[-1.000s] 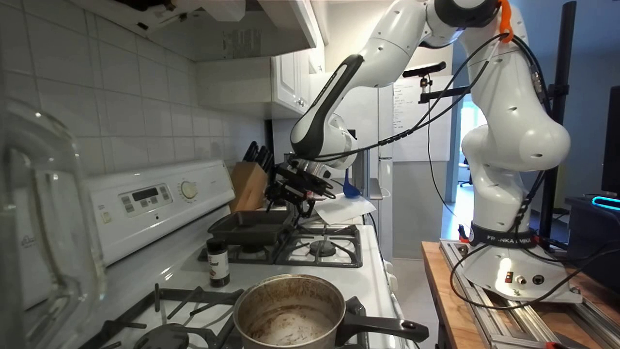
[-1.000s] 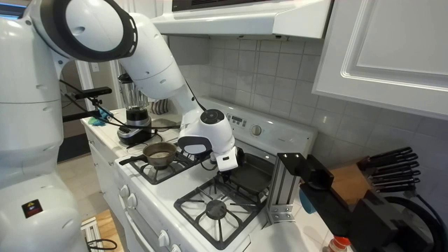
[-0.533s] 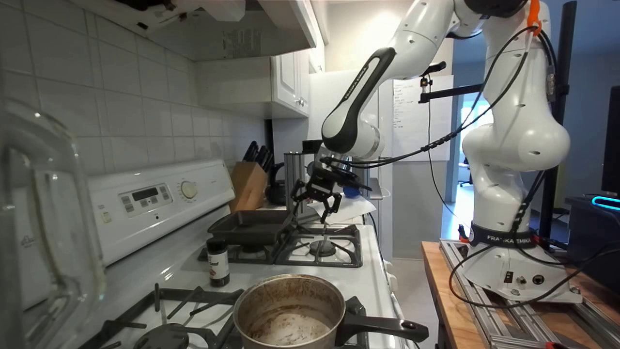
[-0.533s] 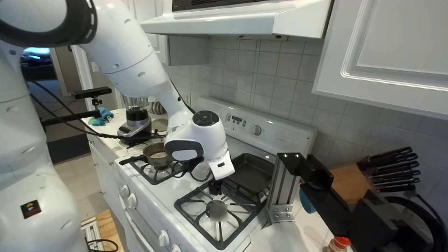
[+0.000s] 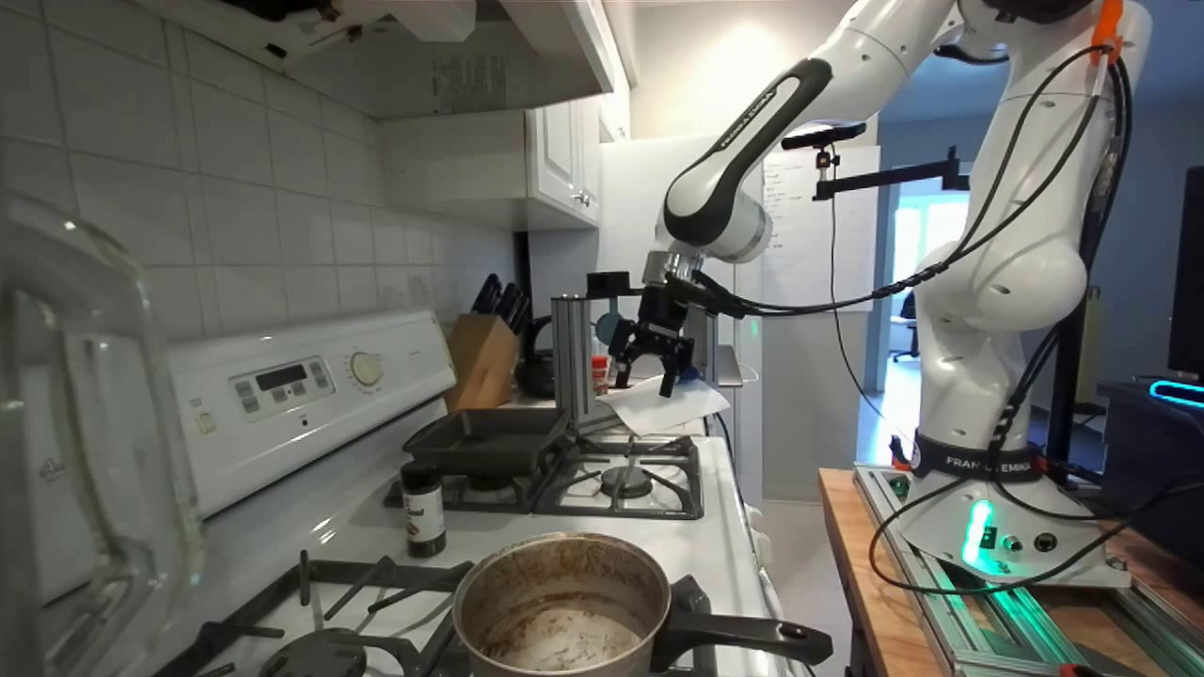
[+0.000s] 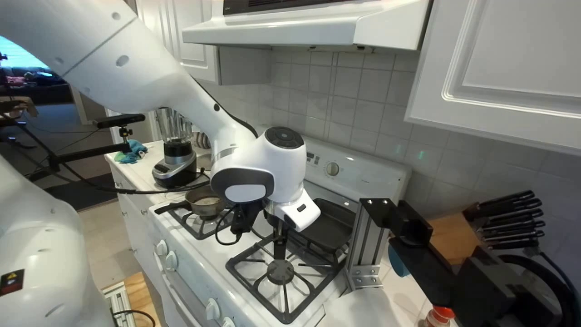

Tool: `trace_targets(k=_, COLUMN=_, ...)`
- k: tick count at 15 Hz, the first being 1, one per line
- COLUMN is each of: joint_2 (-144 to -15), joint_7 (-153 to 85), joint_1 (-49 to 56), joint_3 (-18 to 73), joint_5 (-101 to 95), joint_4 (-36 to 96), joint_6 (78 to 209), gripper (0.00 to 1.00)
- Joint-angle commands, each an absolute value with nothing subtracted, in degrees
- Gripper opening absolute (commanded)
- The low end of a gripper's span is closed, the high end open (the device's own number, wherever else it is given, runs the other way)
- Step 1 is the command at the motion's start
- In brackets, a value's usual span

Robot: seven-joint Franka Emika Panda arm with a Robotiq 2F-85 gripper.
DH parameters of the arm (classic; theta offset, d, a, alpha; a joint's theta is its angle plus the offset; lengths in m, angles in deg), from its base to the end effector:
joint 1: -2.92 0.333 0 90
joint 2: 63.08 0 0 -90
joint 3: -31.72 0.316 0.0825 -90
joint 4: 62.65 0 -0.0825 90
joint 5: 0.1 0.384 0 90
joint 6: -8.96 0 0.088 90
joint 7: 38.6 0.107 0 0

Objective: Move the dish to the left

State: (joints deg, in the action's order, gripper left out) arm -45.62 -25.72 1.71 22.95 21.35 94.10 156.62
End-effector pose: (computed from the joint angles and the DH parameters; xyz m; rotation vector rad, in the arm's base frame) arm 0.3920 -0.0722 0.3265 -2.6921 0.9815 -0.1819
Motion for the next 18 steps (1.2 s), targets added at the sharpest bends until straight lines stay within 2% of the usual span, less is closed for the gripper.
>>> trace_targets(k=1, joint_2=-37.0, joint_7=-28.8, joint_1=-2.6, joint_3=24.2, joint_5=12.4, joint_4=93.7, joint_6=141.1, gripper=1.0)
trace_targets(k=6, joint_2=-30.7, joint_7=-28.4, joint_1=-2.6, joint_3=29.2, joint_5=4.4, joint_4=90.4, joint_6=121.8, gripper=1.0)
trace_targets(k=10, joint_2=-27.8, joint_7=-28.9, joint_1=-0.9, joint_3=34.3, joint_5=-1.3, joint_4=87.9, joint_6=112.1, gripper=1.0)
trace_targets(k=13, joint_2=-26.5, joint_7=-30.1, joint_1=0.5, joint_3=37.1, joint_5=-6.6, joint_4=85.9, joint_6=106.9, gripper=1.0)
trace_targets(k=14, joint_2=-28.2, joint_7=-28.5, joint_1=0.4, joint_3=35.5, joint_5=-3.5, joint_4=87.0, joint_6=110.2, gripper=1.0)
trace_targets(k=18, joint_2=-27.3, joint_7=-28.8, joint_1=1.1, joint_3=36.5, joint_5=-5.5, joint_4=86.2, joint_6=108.4, gripper=1.0)
